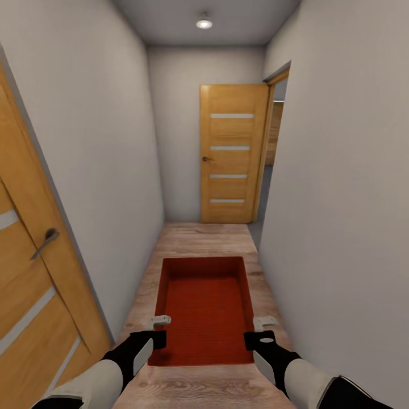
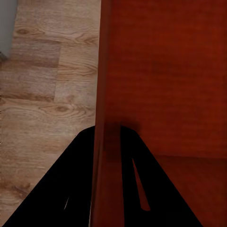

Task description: Move the two storage containers from the living room to the garage. In the garage, place one container on the floor and stack the other container on top of it (either order is fine).

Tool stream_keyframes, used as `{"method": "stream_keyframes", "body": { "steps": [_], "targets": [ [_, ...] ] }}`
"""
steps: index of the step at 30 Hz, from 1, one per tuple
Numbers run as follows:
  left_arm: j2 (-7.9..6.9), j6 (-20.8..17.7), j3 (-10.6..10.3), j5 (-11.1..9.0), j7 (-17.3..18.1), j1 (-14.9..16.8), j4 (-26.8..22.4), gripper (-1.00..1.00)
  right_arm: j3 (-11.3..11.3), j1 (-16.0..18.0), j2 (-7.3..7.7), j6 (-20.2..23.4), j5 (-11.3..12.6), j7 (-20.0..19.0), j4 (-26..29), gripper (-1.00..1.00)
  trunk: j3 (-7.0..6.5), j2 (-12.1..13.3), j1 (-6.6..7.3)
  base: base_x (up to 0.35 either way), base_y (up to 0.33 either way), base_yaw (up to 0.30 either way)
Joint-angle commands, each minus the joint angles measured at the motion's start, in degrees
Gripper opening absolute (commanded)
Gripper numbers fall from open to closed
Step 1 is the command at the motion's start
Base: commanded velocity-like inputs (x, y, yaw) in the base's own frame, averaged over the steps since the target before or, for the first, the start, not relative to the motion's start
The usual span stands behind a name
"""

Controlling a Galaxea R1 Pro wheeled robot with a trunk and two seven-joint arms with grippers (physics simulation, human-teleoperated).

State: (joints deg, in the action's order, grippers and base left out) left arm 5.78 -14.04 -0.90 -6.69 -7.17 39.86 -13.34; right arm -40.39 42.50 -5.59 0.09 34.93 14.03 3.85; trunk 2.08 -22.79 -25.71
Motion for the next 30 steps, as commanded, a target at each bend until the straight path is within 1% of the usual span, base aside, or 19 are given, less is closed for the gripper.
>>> {"method": "stream_keyframes", "body": {
  "steps": [1,22,30],
  "targets": [
    [-0.06,-0.4,0.1,0.2,-0.7,0.0,-0.3,-1.00,0.0,0.0,0.22,0.0,0.9,0.4,-0.1,-1.00,0.13,-0.1,-0.07,0.322,0.107,0.000],
    [-0.06,-0.4,0.1,0.2,-0.7,0.0,-0.3,-1.00,0.0,0.0,0.20,0.0,0.9,0.4,-0.1,-1.00,0.13,-0.1,-0.07,0.322,0.128,-0.004],
    [-0.06,-0.4,0.1,0.2,-0.7,0.0,-0.3,-1.00,0.0,0.0,0.06,0.0,0.9,0.4,-0.1,-1.00,0.13,-0.1,-0.07,0.322,0.145,-0.226]
  ]
}}
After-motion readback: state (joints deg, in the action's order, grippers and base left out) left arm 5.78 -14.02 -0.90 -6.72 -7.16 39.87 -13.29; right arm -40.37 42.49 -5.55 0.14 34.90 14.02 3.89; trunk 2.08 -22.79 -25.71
